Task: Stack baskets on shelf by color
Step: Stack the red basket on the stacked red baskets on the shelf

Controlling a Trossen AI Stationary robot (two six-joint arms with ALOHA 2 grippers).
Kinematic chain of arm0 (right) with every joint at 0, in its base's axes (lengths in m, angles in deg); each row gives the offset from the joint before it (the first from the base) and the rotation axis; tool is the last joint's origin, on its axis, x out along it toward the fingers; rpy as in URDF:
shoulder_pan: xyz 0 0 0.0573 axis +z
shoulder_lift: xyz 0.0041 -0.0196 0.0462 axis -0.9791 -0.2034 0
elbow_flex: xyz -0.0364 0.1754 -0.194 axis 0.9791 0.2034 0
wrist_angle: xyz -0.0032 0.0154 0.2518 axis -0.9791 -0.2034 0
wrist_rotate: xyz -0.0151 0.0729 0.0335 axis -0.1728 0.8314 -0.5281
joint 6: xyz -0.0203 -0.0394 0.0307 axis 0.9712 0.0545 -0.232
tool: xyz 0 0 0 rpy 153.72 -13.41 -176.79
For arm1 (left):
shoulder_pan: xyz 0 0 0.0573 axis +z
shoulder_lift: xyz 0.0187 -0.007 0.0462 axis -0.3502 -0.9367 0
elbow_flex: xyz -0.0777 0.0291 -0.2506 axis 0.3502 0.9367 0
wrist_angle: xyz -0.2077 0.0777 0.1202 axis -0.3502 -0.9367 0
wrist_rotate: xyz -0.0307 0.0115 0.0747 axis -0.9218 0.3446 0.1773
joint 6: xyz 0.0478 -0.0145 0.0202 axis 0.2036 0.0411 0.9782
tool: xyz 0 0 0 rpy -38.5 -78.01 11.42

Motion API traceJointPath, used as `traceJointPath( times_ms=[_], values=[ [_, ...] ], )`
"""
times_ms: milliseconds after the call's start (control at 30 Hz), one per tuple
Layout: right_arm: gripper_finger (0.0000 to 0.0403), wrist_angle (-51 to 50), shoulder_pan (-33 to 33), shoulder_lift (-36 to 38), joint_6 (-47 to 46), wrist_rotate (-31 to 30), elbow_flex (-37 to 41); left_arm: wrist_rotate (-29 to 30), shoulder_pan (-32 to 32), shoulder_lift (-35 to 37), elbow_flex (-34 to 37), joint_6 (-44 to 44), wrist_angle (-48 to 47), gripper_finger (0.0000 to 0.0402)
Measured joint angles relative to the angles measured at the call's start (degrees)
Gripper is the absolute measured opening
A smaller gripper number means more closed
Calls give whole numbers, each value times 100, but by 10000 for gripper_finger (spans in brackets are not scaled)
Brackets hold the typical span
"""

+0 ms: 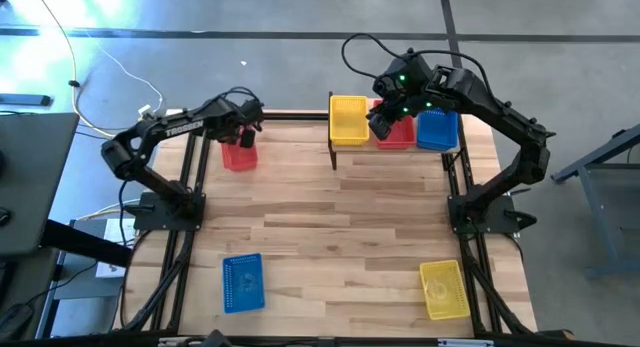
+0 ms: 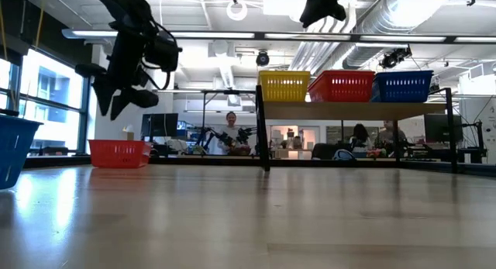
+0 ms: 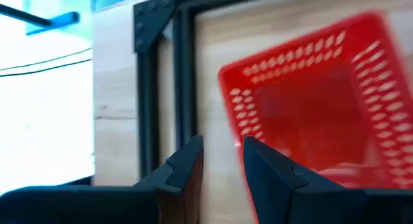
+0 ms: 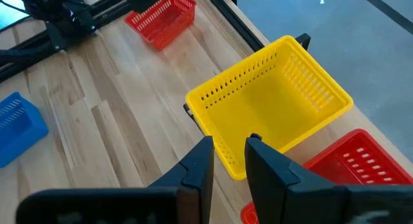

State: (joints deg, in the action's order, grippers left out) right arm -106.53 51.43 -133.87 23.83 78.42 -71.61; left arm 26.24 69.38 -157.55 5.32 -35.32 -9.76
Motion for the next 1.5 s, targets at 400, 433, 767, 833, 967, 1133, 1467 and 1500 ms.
traceJointPath(
  times_ms=[400, 433, 767, 833, 967, 1133, 1467, 1500],
  values=[
    [75, -45, 0, -2, 0, 28, 0, -106, -416, -754, 0, -484, -93, 99],
    [75, -44, 0, -3, 0, 28, 0, -125, -426, -797, 0, -491, -78, 99],
    [75, -44, 0, -4, 1, 27, 0, -550, -637, -490, 0, -395, 195, 99],
    [75, -44, 0, -4, 3, -2, 0, -769, -746, -385, 0, -447, 347, 99],
    [75, -42, 0, -4, 68, -72, 0, -1343, -1023, -290, -2, -402, 1077, 99],
    [75, -39, 0, -4, 76, -72, 0, -1396, -1295, -366, -7, -480, 1553, 99],
    [75, -40, 0, -4, 24, -71, 0, -1175, -1554, -358, -7, 490, 852, 99],
    [75, -41, 0, -4, -5, -70, 0, -1175, -1603, -349, -7, 722, 746, 99]
  ],
)
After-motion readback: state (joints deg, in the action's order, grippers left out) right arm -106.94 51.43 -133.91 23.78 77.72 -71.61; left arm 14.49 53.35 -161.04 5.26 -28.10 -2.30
